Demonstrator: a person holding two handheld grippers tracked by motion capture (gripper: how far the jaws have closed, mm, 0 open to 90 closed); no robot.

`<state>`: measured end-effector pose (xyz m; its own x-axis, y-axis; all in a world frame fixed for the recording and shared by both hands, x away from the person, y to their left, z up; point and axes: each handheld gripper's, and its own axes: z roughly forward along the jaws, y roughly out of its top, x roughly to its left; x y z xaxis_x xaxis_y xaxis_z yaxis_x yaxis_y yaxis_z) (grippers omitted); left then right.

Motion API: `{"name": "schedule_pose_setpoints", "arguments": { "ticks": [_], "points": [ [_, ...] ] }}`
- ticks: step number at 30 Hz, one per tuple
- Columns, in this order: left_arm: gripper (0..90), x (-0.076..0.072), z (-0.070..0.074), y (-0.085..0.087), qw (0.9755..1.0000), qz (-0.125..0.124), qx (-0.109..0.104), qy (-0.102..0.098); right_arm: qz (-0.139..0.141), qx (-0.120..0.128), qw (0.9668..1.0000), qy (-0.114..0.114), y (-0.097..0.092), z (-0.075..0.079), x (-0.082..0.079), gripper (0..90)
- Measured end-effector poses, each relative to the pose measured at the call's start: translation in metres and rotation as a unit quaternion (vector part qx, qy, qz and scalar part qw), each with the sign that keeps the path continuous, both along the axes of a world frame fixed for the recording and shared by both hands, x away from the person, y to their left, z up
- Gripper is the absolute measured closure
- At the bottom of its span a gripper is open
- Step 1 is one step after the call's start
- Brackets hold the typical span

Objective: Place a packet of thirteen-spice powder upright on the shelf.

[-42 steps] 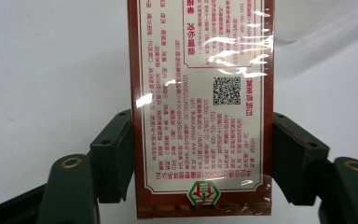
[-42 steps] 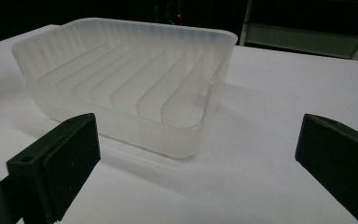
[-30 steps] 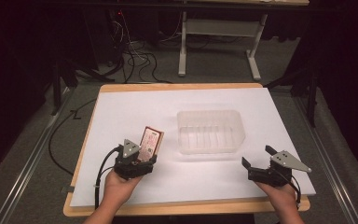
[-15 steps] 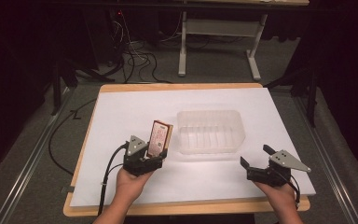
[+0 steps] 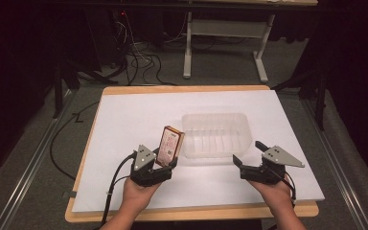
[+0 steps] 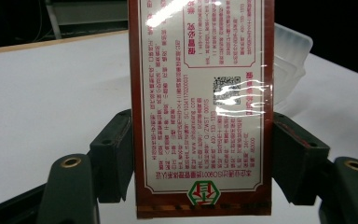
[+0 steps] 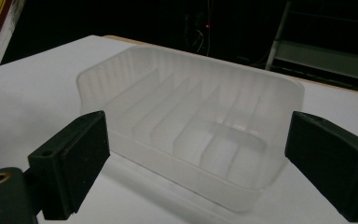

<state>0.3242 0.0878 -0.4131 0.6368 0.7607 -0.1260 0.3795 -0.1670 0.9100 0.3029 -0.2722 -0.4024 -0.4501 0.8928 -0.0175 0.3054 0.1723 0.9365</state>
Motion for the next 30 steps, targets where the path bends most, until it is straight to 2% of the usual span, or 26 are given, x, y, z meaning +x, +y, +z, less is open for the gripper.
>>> {"name": "schedule_pose_setpoints", "arguments": {
  "ticks": [3, 7, 10, 17, 19, 21, 30],
  "points": [
    [32.4, -0.003, 0.0, 0.0, 0.9999, -0.004, 0.008, -0.007, 0.006, 0.004, 0.9999, 0.007, 0.013, 0.004, 0.012, 6.7],
    [32.4, -0.008, -0.004, -0.005, 0.9997, -0.012, 0.018, -0.009, 0.016, -0.002, 0.9998, 0.014, 0.022, 0.0, 0.016, 4.0],
    [32.4, -0.012, -0.008, -0.014, 0.9992, -0.029, 0.024, -0.012, 0.032, -0.007, 0.9993, 0.017, 0.029, -0.007, 0.012, 3.7],
    [32.4, -0.018, -0.014, -0.034, 0.9986, -0.042, 0.03, -0.01, 0.057, 0.021, 0.9981, 0.012, 0.034, -0.003, 0.002, 4.3],
    [32.4, -0.019, -0.015, -0.036, 0.9984, -0.044, 0.033, -0.009, 0.061, 0.023, 0.9978, 0.011, 0.034, -0.002, 0.001, 4.3],
    [32.4, -0.019, -0.017, -0.044, 0.9984, -0.047, 0.031, -0.009, 0.069, 0.037, 0.9969, 0.011, 0.035, 0.001, -0.003, 4.3],
    [32.4, -0.026, -0.023, -0.061, 0.9969, -0.062, 0.048, -0.009, 0.077, 0.058, 0.9952, 0.017, 0.036, 0.004, -0.006, 4.2]
  ]
}}
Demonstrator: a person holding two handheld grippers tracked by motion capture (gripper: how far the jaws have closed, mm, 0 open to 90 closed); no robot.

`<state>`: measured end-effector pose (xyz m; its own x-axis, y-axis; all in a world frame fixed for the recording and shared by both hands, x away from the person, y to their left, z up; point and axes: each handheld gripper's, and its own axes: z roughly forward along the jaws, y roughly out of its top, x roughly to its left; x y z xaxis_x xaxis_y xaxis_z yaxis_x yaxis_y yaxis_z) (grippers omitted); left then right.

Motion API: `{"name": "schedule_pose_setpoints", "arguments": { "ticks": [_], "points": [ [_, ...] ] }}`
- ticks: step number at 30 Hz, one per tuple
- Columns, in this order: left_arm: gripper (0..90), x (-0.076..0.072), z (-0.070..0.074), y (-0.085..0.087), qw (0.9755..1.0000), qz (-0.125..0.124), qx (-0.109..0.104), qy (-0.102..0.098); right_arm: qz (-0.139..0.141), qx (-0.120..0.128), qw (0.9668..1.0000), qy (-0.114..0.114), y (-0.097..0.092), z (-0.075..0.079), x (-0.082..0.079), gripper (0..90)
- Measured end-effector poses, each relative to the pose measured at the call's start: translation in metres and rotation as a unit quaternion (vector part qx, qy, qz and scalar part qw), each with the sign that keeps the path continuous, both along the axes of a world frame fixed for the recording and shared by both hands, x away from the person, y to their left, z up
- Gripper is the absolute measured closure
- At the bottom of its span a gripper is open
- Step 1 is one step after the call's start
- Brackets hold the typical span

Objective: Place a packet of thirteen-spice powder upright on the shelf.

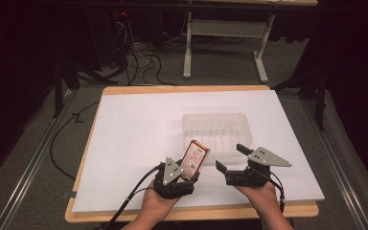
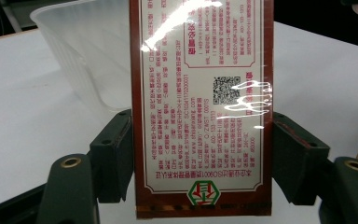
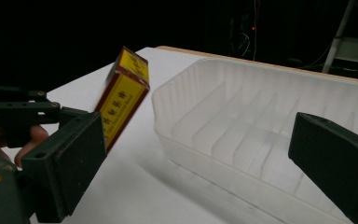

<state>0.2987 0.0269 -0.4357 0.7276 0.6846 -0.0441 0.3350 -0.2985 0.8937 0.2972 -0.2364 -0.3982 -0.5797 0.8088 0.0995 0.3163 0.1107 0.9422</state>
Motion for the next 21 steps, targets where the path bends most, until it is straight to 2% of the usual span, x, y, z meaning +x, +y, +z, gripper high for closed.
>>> {"name": "schedule_pose_setpoints", "arguments": {
  "ticks": [6, 11, 13, 18, 21],
  "points": [
    [32.4, -0.002, -0.005, -0.013, 0.9999, -0.009, 0.009, 0.001, 0.007, 0.013, 0.9999, 0.008, 0.003, 0.002, -0.001, 3.2],
    [32.4, -0.004, -0.007, -0.016, 0.9997, -0.021, 0.016, -0.003, 0.005, 0.02, 0.9997, 0.012, 0.005, 0.001, 0.0, 3.3],
    [32.4, -0.004, -0.007, -0.015, 0.9998, -0.02, 0.007, 0.002, 0.004, 0.016, 0.9998, 0.015, 0.006, 0.0, 0.001, 3.3],
    [32.4, -0.005, -0.011, -0.014, 0.9997, -0.016, 0.016, 0.005, 0.003, 0.015, 0.9998, 0.014, 0.008, -0.001, 0.002, 5.7],
    [32.4, -0.006, -0.008, -0.01, 0.9999, -0.007, 0.008, 0.01, 0.01, 0.026, 0.9995, 0.017, 0.011, -0.001, 0.003, 8.4]
  ]
}}
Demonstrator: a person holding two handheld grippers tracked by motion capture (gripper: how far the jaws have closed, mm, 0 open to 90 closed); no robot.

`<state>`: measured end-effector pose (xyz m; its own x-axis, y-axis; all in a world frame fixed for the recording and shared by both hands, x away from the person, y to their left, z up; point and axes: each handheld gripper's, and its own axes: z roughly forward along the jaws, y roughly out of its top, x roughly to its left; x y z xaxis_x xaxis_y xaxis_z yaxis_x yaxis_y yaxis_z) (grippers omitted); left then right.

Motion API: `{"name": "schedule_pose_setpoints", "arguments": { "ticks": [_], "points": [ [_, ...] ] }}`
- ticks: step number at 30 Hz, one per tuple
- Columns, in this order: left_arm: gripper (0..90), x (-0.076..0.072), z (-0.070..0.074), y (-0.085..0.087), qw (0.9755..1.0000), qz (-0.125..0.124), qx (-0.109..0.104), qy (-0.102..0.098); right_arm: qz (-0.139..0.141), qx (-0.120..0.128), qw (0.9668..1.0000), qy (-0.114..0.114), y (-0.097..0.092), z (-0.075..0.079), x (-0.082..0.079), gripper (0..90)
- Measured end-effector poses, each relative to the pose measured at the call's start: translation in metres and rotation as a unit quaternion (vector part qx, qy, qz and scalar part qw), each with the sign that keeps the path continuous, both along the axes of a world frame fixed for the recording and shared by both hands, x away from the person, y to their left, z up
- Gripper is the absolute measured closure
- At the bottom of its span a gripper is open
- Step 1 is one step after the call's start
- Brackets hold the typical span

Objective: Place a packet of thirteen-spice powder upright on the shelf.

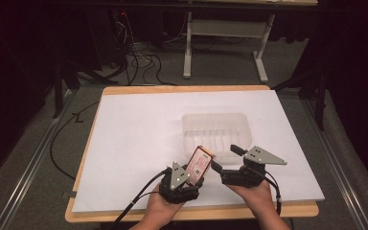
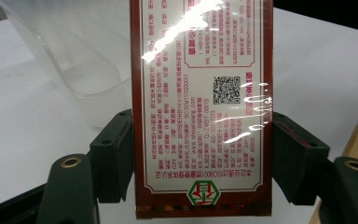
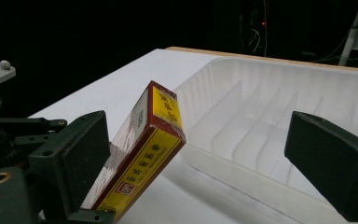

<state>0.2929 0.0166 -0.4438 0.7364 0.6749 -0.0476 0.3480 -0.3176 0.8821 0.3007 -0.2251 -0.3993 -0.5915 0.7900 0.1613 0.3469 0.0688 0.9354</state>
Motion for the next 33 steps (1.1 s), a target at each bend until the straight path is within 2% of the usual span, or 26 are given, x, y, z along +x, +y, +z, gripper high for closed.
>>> {"name": "schedule_pose_setpoints", "arguments": {
  "ticks": [3, 6, 11, 13, 19, 22, 24, 27, 31, 33],
  "points": [
    [32.4, 0.0, 0.002, -0.002, 1.0, -0.001, -0.002, -0.006, 0.005, 0.006, 1.0, 0.004, 0.003, -0.001, 0.0, 11.2],
    [32.4, -0.001, 0.001, -0.013, 0.9998, -0.012, 0.009, -0.016, 0.008, 0.003, 1.0, 0.002, 0.003, -0.004, -0.001, 13.5],
    [32.4, 0.0, -0.003, -0.018, 0.9998, -0.014, 0.008, -0.008, 0.01, 0.011, 0.9998, 0.013, 0.001, -0.007, 0.002, 15.5],
    [32.4, 0.003, -0.004, -0.02, 0.9999, -0.009, 0.003, 0.004, 0.011, 0.019, 0.9995, 0.024, -0.001, -0.01, 0.004, 16.6],
    [32.4, 0.005, 0.001, -0.023, 1.0, 0.005, 0.0, -0.001, 0.008, 0.017, 0.9992, 0.036, -0.003, -0.014, 0.006, 19.9],
    [32.4, 0.002, 0.001, -0.023, 0.9994, 0.024, -0.02, 0.011, 0.006, 0.038, 0.9984, 0.041, -0.008, -0.014, 0.004, 27.2],
    [32.4, 0.002, 0.0, -0.024, 0.9993, 0.028, -0.024, 0.01, 0.007, 0.042, 0.9982, 0.043, -0.008, -0.015, 0.003, 30.0],
    [32.4, 0.003, 0.0, -0.025, 0.9994, 0.026, -0.023, 0.0, 0.016, 0.032, 0.9984, 0.043, -0.004, -0.015, 0.003, 32.1],
    [32.4, 0.005, 0.001, -0.025, 0.9995, 0.024, -0.019, -0.001, 0.016, 0.048, 0.9973, 0.053, -0.007, -0.015, 0.005, 35.7],
    [32.4, 0.006, 0.001, -0.027, 0.9998, 0.015, -0.008, -0.009, 0.018, 0.055, 0.9966, 0.059, -0.008, -0.015, 0.006, 39.7]
  ]
}}
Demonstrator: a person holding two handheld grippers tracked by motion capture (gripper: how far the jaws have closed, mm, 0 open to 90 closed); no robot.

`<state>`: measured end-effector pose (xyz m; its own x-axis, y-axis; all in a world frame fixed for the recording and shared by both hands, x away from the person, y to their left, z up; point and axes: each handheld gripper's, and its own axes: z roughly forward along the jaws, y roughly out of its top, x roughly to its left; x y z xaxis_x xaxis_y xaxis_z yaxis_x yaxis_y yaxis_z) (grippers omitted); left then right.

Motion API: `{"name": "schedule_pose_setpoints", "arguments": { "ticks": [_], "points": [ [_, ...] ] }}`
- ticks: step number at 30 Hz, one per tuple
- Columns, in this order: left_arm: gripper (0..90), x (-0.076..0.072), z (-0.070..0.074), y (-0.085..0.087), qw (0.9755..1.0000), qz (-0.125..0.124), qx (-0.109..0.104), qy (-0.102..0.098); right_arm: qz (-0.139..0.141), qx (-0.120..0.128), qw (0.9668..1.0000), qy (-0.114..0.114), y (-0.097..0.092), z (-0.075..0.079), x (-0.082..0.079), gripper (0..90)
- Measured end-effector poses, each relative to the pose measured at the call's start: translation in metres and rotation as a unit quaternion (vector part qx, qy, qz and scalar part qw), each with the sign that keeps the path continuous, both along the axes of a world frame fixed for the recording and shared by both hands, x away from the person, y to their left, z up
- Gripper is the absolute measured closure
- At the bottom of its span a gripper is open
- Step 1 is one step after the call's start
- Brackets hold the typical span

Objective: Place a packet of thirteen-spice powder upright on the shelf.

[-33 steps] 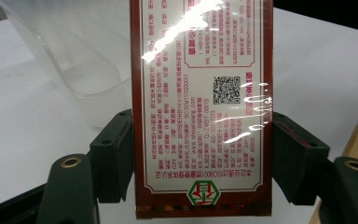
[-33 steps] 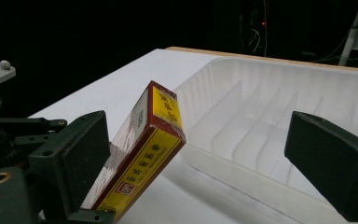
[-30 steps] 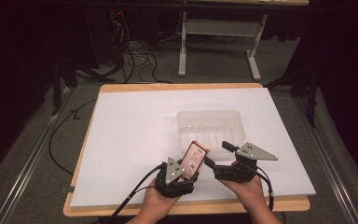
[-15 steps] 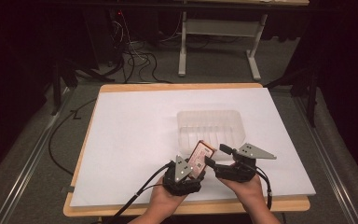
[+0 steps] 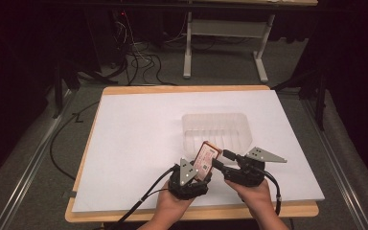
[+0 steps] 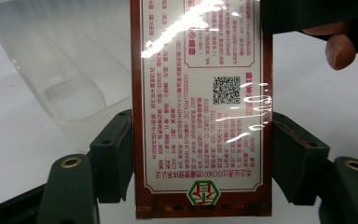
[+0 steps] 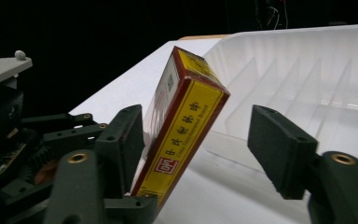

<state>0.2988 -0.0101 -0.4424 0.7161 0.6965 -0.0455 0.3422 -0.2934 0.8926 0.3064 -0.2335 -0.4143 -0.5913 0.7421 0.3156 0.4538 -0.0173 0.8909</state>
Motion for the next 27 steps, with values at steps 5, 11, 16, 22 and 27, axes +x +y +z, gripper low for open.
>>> {"name": "schedule_pose_setpoints", "arguments": {
  "ticks": [5, 11, 16, 22, 27],
  "points": [
    [32.4, 0.0, 0.001, -0.001, 0.9999, -0.009, 0.008, -0.006, 0.009, 0.021, 0.9996, 0.015, -0.002, -0.001, 0.002, 51.6],
    [32.3, 0.003, 0.0, -0.004, 0.9997, -0.019, 0.017, -0.003, 0.013, 0.035, 0.9991, 0.022, -0.002, -0.002, 0.003, 62.0],
    [31.9, 0.01, -0.001, -0.006, 0.9993, -0.033, 0.019, 0.008, 0.02, 0.037, 0.999, 0.012, 0.0, 0.003, -0.002, 68.3],
    [21.4, 0.014, -0.003, -0.004, 0.9984, -0.038, 0.033, 0.024, 0.006, 0.007, 0.9998, -0.016, 0.005, 0.008, -0.007, 68.8],
    [18.9, 0.015, -0.003, 0.007, 0.9983, -0.041, 0.027, 0.033, -0.016, 0.002, 0.9996, -0.025, -0.002, 0.009, -0.006, 68.9]
  ]
}}
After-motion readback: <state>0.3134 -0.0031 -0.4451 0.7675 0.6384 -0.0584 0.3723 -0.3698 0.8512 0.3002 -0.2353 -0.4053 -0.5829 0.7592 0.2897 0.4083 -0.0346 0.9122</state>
